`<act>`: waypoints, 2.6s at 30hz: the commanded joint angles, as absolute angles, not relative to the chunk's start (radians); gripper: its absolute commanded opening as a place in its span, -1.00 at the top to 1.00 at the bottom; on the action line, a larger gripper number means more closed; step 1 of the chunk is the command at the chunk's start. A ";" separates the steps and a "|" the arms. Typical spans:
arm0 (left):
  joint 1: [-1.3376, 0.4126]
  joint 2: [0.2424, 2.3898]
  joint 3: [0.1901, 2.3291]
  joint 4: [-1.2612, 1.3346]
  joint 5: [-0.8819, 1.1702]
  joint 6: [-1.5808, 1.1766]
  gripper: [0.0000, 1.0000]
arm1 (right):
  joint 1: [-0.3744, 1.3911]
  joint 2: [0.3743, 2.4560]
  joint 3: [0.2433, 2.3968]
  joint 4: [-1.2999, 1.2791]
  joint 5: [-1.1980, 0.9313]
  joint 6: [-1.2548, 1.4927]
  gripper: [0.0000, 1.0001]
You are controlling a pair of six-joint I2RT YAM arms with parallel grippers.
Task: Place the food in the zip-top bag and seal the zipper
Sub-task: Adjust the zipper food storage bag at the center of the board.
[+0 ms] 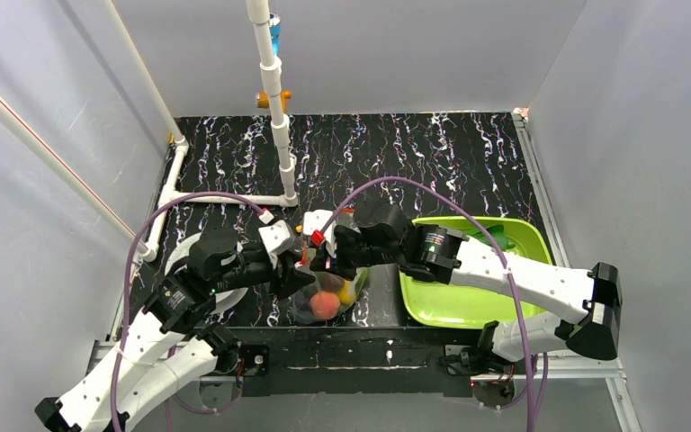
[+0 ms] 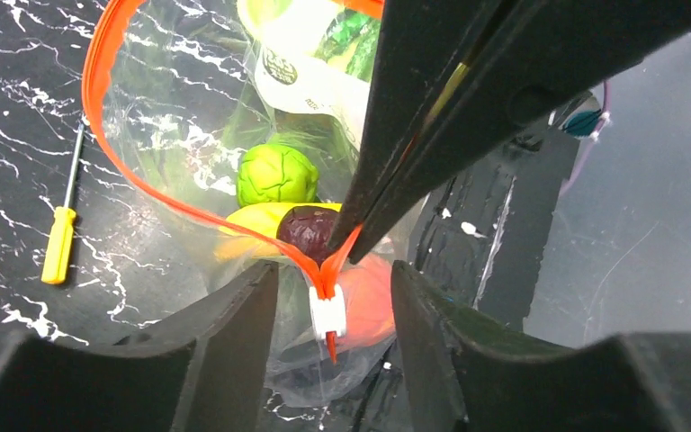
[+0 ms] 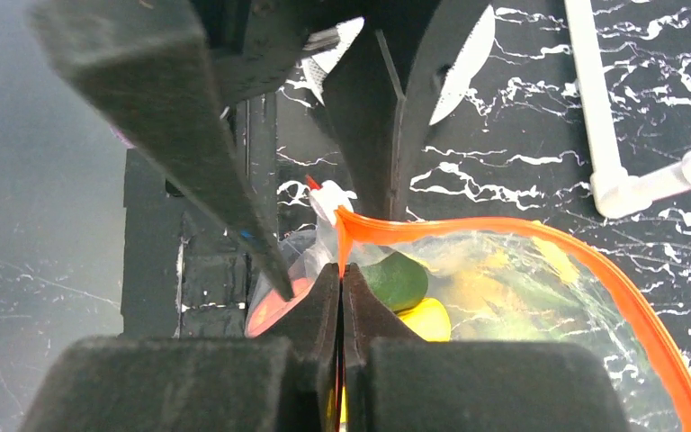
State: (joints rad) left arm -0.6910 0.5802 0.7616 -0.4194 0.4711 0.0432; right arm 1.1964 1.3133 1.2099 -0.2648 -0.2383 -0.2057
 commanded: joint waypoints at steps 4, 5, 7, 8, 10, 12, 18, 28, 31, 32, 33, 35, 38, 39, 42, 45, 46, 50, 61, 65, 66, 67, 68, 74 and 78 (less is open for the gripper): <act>-0.693 0.416 0.695 -0.288 0.320 -0.206 -0.29 | 1.152 1.207 1.134 -0.140 -0.188 -0.057 0.97; -0.693 0.368 0.659 -0.258 0.297 -0.243 -0.32 | 1.145 1.199 1.129 -0.130 -0.181 -0.038 0.97; -0.693 0.284 0.584 -0.184 0.242 -0.316 -0.39 | 1.126 1.192 1.126 -0.118 -0.176 0.018 0.97; -0.693 0.239 0.552 -0.142 0.219 -0.343 -0.44 | 1.114 1.191 1.128 -0.114 -0.178 0.046 0.97; -0.693 0.170 0.472 -0.061 0.178 -0.381 -0.52 | 1.090 1.196 1.133 -0.111 -0.173 0.094 0.97; -0.693 0.120 0.412 0.027 0.150 -0.398 -0.54 | 1.070 1.202 1.137 -0.106 -0.175 0.130 0.97; -0.693 0.140 0.302 0.295 0.163 -0.361 -0.40 | 1.052 1.218 1.159 -0.092 -0.225 0.165 0.97; -0.694 0.398 0.299 0.528 0.217 -0.282 0.13 | 1.049 1.217 1.177 -0.108 -0.254 0.172 0.97; -0.695 0.401 0.284 0.544 0.229 -0.283 0.21 | 1.049 1.211 1.178 -0.113 -0.248 0.172 0.97; -0.695 0.400 0.279 0.550 0.241 -0.285 0.21 | 1.049 1.208 1.178 -0.114 -0.245 0.172 0.97; -0.695 0.401 0.274 0.553 0.257 -0.290 0.21 | 1.049 1.207 1.178 -0.114 -0.243 0.172 0.97; -0.694 0.411 0.271 0.549 0.290 -0.297 0.17 | 1.049 1.208 1.179 -0.112 -0.243 0.174 0.97; -0.695 0.434 0.278 0.528 0.305 -0.308 0.00 | 1.049 1.217 1.183 -0.107 -0.251 0.181 0.97; -0.695 0.441 0.281 0.525 0.312 -0.305 -0.02 | 1.049 1.222 1.186 -0.107 -0.254 0.183 0.97; -0.694 0.455 0.291 0.510 0.314 -0.286 0.16 | 1.049 1.228 1.197 -0.110 -0.261 0.187 0.97; -0.694 0.461 0.306 0.482 0.302 -0.265 0.51 | 1.049 1.228 1.202 -0.112 -0.264 0.190 0.97; -0.694 0.460 0.308 0.477 0.291 -0.264 0.53 | 1.049 1.228 1.202 -0.113 -0.264 0.190 0.97; -0.694 0.454 0.313 0.488 0.287 -0.263 0.49 | 1.050 1.230 1.199 -0.125 -0.274 0.192 0.97; -0.694 0.480 0.364 0.446 0.316 -0.213 0.55 | 1.049 1.234 1.203 -0.131 -0.291 0.195 0.97; -0.694 0.484 0.371 0.432 0.333 -0.199 0.88 | 1.050 1.241 1.212 -0.145 -0.301 0.193 0.97; -0.694 0.480 0.370 0.423 0.329 -0.198 0.98 | 1.050 1.245 1.220 -0.162 -0.296 0.188 0.97; -0.694 0.474 0.369 0.413 0.327 -0.198 1.00 | 1.050 1.249 1.235 -0.193 -0.285 0.179 0.90; -0.694 0.466 0.366 0.406 0.328 -0.198 1.00 | 1.049 1.254 1.256 -0.234 -0.270 0.164 0.70; -0.694 0.415 0.373 0.352 0.359 -0.198 1.00 | 1.066 1.307 1.432 -0.519 -0.249 -0.053 -0.04; -0.694 0.415 0.421 0.286 0.404 -0.175 1.00 | 1.080 1.332 1.516 -0.587 -0.318 -0.202 -0.23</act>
State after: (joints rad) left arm -0.6914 0.4235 0.3412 0.3266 0.3496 -0.2107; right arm 1.0639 1.3226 1.4282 -0.4790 -0.2546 -0.0127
